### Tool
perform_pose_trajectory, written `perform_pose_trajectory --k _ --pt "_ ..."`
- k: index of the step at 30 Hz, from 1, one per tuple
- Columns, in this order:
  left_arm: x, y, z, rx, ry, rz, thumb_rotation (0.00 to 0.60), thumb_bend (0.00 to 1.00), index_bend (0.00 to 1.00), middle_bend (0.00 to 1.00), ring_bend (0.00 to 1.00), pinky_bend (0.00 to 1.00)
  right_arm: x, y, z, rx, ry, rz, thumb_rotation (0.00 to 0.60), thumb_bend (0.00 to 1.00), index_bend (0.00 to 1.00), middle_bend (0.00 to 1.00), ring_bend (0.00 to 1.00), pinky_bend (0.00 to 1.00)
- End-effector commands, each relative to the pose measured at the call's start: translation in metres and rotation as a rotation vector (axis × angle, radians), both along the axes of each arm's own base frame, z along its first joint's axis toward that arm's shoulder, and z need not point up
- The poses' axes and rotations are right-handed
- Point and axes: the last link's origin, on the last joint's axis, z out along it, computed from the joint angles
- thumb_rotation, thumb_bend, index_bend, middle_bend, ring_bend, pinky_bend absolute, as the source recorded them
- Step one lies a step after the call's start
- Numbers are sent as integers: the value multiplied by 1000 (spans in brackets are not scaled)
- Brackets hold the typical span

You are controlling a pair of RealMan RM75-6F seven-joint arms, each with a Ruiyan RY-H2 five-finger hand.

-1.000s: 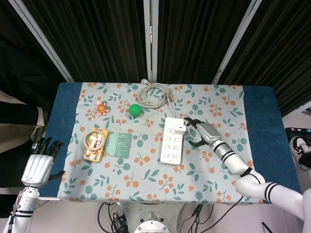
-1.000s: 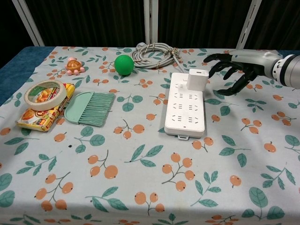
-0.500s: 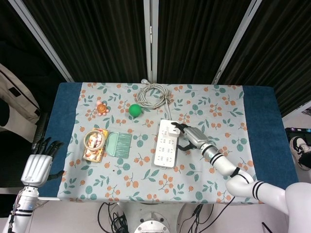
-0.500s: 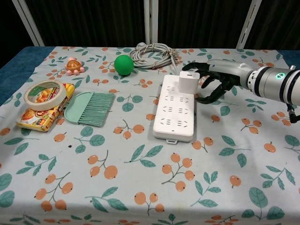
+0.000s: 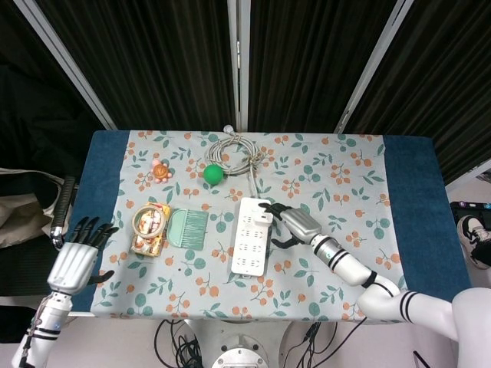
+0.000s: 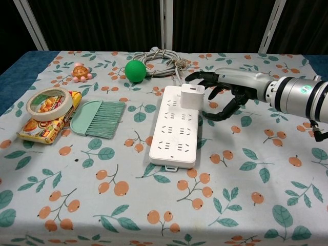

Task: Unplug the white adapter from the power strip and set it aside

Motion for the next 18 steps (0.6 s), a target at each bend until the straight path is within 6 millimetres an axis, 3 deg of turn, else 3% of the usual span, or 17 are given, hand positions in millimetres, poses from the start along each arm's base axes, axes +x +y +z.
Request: perform_pose_trajectory --k 1,5,9,12,18 --pt "26 11 -26 -122 -53 -100 600 34 188 150 25 61 5 1 35 -73 51 57 600 263 44 208 96 197" --pt "56 26 -58 -246 -53 -222 600 34 196 151 25 68 16 1 65 -117 164 118 600 249 18 194 96 197" --pt "88 36 -91 -350 -53 -340 600 48 201 155 25 69 28 -1 82 -163 279 153 600 128 0 177 96 198" --pt "105 41 -111 -403 -42 -404 600 77 202 156 25 69 37 -3 82 -177 350 178 600 81 0 167 96 198" --pt "137 46 -147 -474 -27 -498 600 95 202 163 52 73 60 -5 61 -168 436 194 600 78 0 175 96 197"
